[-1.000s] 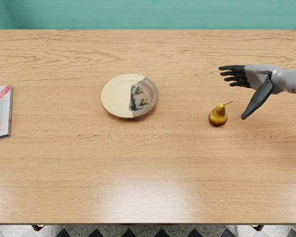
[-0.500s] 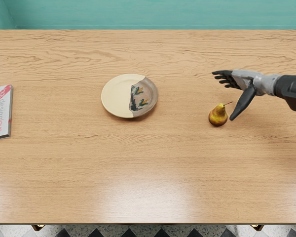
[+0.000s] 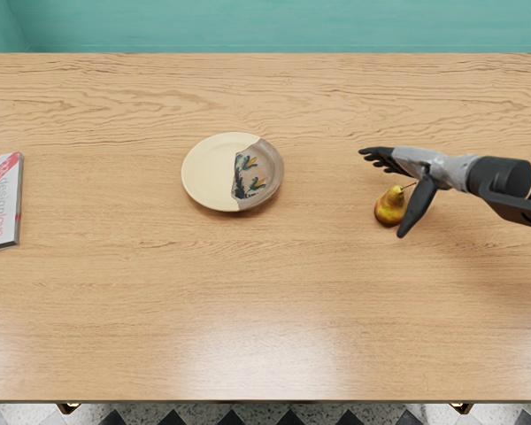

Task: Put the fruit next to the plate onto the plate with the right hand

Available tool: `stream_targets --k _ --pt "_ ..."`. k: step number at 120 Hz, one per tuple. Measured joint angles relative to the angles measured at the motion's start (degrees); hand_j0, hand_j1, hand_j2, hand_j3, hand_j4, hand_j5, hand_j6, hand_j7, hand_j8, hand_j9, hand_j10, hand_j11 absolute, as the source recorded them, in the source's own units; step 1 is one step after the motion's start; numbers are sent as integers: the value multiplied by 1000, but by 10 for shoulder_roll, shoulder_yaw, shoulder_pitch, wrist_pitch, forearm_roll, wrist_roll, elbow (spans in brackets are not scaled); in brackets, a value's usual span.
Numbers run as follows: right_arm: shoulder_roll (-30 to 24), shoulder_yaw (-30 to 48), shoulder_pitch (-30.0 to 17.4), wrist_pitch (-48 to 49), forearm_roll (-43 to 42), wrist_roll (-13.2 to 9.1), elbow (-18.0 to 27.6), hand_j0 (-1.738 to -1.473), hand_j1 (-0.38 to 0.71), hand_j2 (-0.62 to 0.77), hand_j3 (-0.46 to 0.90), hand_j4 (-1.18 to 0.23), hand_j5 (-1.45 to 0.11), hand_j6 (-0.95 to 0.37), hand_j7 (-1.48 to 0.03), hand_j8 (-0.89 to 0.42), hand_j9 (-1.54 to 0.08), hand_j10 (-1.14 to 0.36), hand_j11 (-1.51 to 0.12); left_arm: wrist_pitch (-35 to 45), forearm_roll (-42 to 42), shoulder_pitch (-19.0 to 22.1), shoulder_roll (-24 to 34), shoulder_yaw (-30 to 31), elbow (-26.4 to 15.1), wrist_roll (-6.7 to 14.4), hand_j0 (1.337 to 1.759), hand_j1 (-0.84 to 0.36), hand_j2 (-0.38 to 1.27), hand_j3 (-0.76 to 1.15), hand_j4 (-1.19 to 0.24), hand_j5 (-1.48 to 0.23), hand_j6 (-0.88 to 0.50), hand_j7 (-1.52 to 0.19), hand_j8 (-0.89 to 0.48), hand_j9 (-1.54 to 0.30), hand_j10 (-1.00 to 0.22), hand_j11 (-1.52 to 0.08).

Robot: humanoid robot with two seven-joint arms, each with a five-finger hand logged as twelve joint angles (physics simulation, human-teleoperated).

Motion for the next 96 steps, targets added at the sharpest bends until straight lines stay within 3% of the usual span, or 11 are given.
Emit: stream_targets --k 44,96 --pt "-27 -8 -18 -28 -2 2 17 -1658 -306 -5 0 -40 -49 -42 -48 -40 -49 -39 -48 0 0 0 0 0 0 0 1658 349 0 0 0 0 0 0 0 0 0 0" --pt "-23 -10 -23 -49 -10 -3 37 -1658 -124 -35 0 -193 -247 -194 -246 -193 -247 -192 -247 0 0 0 0 0 0 0 1658 349 0 0 0 0 0 0 0 0 0 0"
